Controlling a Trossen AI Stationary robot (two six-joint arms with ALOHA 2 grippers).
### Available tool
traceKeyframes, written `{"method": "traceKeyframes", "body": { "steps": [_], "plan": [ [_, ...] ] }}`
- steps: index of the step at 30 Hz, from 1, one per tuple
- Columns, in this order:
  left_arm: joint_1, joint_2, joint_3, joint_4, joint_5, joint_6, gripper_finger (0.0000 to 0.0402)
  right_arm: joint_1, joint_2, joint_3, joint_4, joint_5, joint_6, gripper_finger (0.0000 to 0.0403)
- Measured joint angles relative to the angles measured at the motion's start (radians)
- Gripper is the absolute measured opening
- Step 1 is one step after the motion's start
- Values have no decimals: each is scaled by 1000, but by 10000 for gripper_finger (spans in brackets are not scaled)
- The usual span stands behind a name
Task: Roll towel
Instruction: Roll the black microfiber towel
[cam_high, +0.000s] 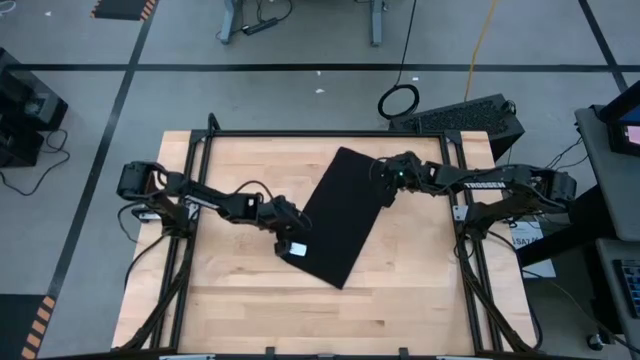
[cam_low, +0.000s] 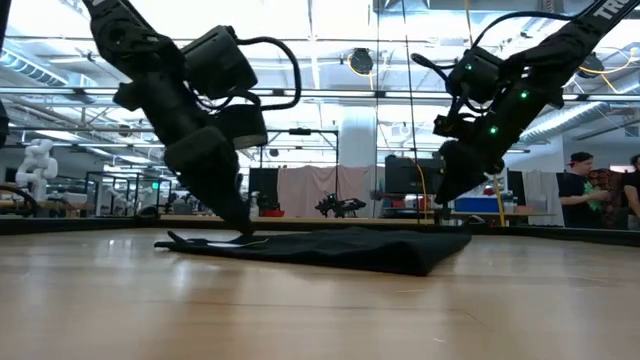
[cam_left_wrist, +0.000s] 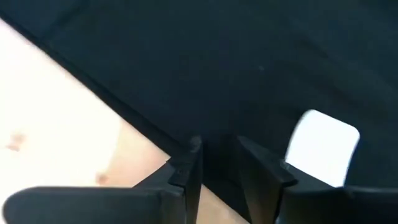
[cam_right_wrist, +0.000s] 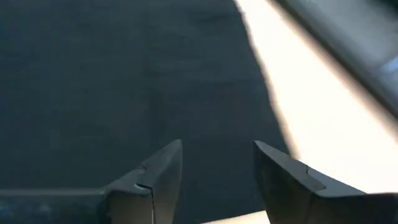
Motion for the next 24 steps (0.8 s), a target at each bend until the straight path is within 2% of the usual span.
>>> {"method": "traceKeyframes", "body": {
  "steps": [3, 6, 9, 13, 16, 18, 22, 24],
  "plan": [
    [-43, 0, -27, 23, 8, -47, 95, 15, 1, 0, -7, -69, 87, 180],
    [-90, 1, -35, 55, 26, -104, 93, 29, 24, 0, 8, -79, 118, 161],
    [-149, 1, -35, 152, 95, -150, 93, 34, 58, 0, 20, -83, 118, 133],
    [-234, 1, -34, 340, 160, -128, 93, 34, 117, 0, 21, -83, 88, 88],
    [-271, -6, -12, 388, 159, -52, 93, 34, 173, 0, 53, -84, 16, 55],
    [-278, -14, 7, 382, 108, 3, 93, 34, 213, 0, 97, -107, -29, 34],
    [-250, -20, 29, 378, -153, 122, 93, 34, 283, 2, 212, -131, -95, 4],
    [-215, -19, 39, 384, -221, 195, 93, 33, 307, 9, 246, -127, -111, 5]
  ]
}}
